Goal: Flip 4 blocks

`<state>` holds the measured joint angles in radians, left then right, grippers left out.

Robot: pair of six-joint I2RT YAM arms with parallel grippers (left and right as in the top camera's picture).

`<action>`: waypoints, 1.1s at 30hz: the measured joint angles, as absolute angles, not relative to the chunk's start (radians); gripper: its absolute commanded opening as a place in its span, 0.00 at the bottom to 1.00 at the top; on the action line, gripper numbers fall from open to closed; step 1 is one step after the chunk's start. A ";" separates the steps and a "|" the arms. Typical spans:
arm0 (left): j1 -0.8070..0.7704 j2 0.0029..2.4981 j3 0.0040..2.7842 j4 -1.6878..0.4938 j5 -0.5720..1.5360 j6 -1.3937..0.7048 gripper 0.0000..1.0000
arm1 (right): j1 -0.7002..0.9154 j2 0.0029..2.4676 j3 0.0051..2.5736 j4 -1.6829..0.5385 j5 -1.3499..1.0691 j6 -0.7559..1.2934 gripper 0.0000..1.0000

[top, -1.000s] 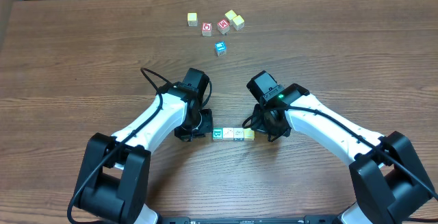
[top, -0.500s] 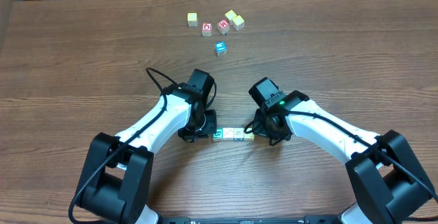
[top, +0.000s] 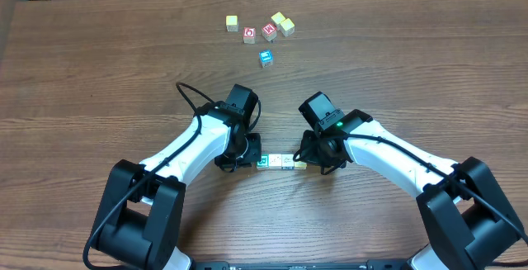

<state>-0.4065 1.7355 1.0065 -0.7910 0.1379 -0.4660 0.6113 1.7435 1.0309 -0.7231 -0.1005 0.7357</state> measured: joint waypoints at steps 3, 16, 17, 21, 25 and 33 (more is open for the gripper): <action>-0.406 1.736 1.003 -0.779 0.138 -0.466 0.04 | 0.625 1.744 1.031 -0.718 -0.101 0.734 0.04; -0.406 1.736 1.003 -0.737 0.149 -0.466 0.04 | 0.642 1.744 1.031 -0.719 -0.101 0.733 0.04; -0.406 1.736 1.003 -0.734 0.150 -0.466 0.04 | 0.642 1.744 1.031 -0.719 -0.101 0.733 0.04; -0.406 1.736 1.003 -0.728 0.150 -0.466 0.04 | 0.642 1.744 1.031 -0.719 -0.101 0.733 0.04; -0.406 1.736 1.003 -0.734 0.150 -0.466 0.04 | 0.642 1.744 1.031 -0.719 -0.101 0.744 0.04; -0.406 1.736 0.994 -0.718 0.150 -0.466 0.04 | 0.642 1.744 1.031 -0.719 -0.101 0.756 0.04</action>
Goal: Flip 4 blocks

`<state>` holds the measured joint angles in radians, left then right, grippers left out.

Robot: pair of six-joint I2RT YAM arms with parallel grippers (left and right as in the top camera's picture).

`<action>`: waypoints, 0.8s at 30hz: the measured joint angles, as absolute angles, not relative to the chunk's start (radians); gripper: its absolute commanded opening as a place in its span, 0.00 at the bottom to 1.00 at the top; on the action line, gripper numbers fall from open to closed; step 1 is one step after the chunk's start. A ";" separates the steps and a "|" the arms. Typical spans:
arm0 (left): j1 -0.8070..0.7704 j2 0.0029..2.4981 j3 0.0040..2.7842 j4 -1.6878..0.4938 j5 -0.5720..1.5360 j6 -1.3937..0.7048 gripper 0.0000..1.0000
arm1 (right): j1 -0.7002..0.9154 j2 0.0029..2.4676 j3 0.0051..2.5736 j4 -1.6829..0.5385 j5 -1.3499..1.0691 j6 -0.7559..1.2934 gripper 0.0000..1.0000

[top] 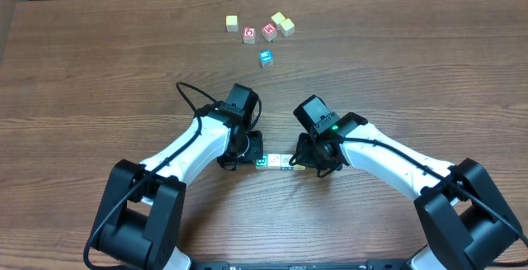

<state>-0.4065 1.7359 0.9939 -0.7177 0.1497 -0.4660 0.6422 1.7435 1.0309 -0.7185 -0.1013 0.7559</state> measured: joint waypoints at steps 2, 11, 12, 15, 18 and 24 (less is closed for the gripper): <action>-0.406 1.736 0.994 -0.706 0.150 -0.466 0.04 | 0.642 1.744 1.031 -0.719 -0.101 0.756 0.04; -0.406 1.736 0.993 -0.686 0.154 -0.466 0.04 | 0.642 1.744 1.031 -0.721 -0.100 0.780 0.04; -0.406 1.736 0.993 -0.686 0.155 -0.466 0.04 | 0.642 1.744 1.031 -0.722 -0.100 0.785 0.04; -0.406 1.736 0.993 -0.685 0.157 -0.466 0.04 | 0.642 1.744 1.031 -0.723 -0.100 0.793 0.04; -0.406 1.736 0.993 -0.680 0.157 -0.466 0.04 | 0.642 1.744 1.031 -0.725 -0.100 0.795 0.04; -0.406 1.736 0.992 -0.654 0.155 -0.466 0.04 | 0.642 1.744 1.031 -0.722 -0.096 0.801 0.04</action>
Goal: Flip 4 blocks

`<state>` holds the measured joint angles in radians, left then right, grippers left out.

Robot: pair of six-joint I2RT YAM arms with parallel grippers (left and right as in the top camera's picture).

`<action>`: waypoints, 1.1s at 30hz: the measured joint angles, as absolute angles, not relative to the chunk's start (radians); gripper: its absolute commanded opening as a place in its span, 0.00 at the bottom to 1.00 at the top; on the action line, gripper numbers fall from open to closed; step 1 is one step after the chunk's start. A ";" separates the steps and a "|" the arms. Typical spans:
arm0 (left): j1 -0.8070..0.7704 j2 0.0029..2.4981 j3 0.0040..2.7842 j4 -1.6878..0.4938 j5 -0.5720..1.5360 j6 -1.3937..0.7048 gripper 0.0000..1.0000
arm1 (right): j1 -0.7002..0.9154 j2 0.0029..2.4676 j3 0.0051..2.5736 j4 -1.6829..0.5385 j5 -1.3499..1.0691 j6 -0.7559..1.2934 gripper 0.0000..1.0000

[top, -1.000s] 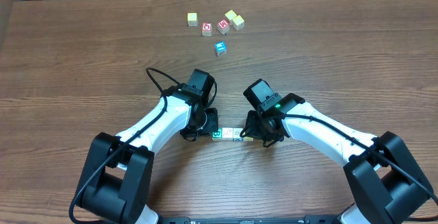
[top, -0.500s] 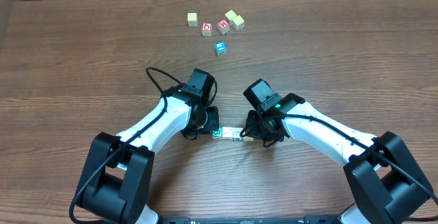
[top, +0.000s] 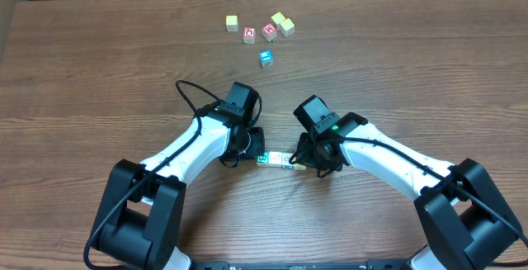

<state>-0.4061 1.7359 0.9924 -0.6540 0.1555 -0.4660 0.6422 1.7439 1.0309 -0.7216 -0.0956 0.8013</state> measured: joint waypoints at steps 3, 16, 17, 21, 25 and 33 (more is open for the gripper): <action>-0.406 1.736 0.992 -0.635 0.152 -0.466 0.04 | 0.642 1.744 1.031 -0.719 -0.093 0.817 0.04; -0.405 1.736 0.990 -0.556 0.120 -0.466 0.04 | 0.642 1.744 1.024 -0.684 -0.089 0.923 0.05; -0.405 1.736 0.990 -0.551 0.114 -0.466 0.04 | 0.642 1.744 1.024 -0.681 -0.089 0.939 0.05; -0.404 1.736 0.990 -0.536 0.095 -0.466 0.04 | 0.641 1.744 1.024 -0.672 -0.091 1.021 0.05; -0.404 1.736 0.990 -0.514 0.082 -0.466 0.04 | 0.641 1.744 1.024 -0.667 -0.094 1.111 0.05; -0.404 1.765 0.990 -0.492 0.066 -0.466 0.04 | 0.641 1.744 1.024 -0.658 -0.096 1.219 0.05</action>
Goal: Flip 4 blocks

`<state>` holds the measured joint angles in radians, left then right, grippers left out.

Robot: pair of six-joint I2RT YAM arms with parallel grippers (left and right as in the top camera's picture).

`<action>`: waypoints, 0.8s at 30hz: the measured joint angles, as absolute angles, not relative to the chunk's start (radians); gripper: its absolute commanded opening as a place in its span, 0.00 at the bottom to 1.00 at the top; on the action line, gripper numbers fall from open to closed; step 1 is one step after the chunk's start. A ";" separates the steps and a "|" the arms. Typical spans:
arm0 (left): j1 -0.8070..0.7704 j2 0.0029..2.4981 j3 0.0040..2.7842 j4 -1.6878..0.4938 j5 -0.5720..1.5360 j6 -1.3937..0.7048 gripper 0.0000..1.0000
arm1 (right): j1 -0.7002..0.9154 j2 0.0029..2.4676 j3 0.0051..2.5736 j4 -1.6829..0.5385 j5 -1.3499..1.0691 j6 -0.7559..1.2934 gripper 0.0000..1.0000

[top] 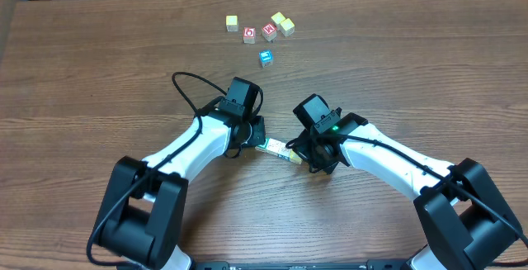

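Observation:
A short row of small blocks (276,149) sits pinched end to end between my two grippers near the table's middle front. The row is slanted, its left end further from me, with a green-marked face at the left and a yellow block at the right. My left gripper (256,141) presses on the row's left end. On the right end presses my right gripper (299,156). Both wrists cover their fingers, so the jaws do not show. Whether the row rests on the table or hangs above it is unclear.
Several loose blocks lie at the far middle of the wooden table (429,63): a yellow one (232,23), two red ones (249,35) (269,31), two more yellow ones (285,26) and a blue one (265,57). A black cable loops off the left wrist.
The row of blocks and both grippers have shifted further from me. The row now slants and looks thinner, showing less of its top faces. Both grippers still press its ends.
The row lay level near the front edge, squeezed between both grippers, top faces green, white and yellow. At each later moment the grippers and row stood a little further from me. Now the row is slanted and shows a different side. The far blocks stayed put.

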<state>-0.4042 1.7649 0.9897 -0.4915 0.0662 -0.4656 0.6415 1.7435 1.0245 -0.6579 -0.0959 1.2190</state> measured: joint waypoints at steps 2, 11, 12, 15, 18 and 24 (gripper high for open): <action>-0.404 1.788 0.990 -0.492 0.065 -0.466 0.04 | 0.641 1.744 1.024 -0.660 -0.095 1.228 0.06; -0.387 1.798 1.009 -0.546 0.073 -0.464 0.08 | 0.641 1.744 1.024 -0.659 -0.097 1.241 0.09; -0.384 1.800 1.016 -0.567 0.075 -0.464 0.08 | 0.641 1.744 1.024 -0.657 -0.098 1.242 0.09; -0.372 1.805 1.039 -0.612 0.082 -0.462 0.06 | 0.641 1.744 1.024 -0.651 -0.104 1.243 0.10; -0.366 1.805 1.065 -0.625 0.093 -0.461 0.07 | 0.642 1.744 1.024 -0.652 -0.109 1.245 0.11; -0.366 1.805 1.073 -0.627 0.097 -0.442 0.08 | 0.642 1.744 1.024 -0.708 -0.099 1.246 0.14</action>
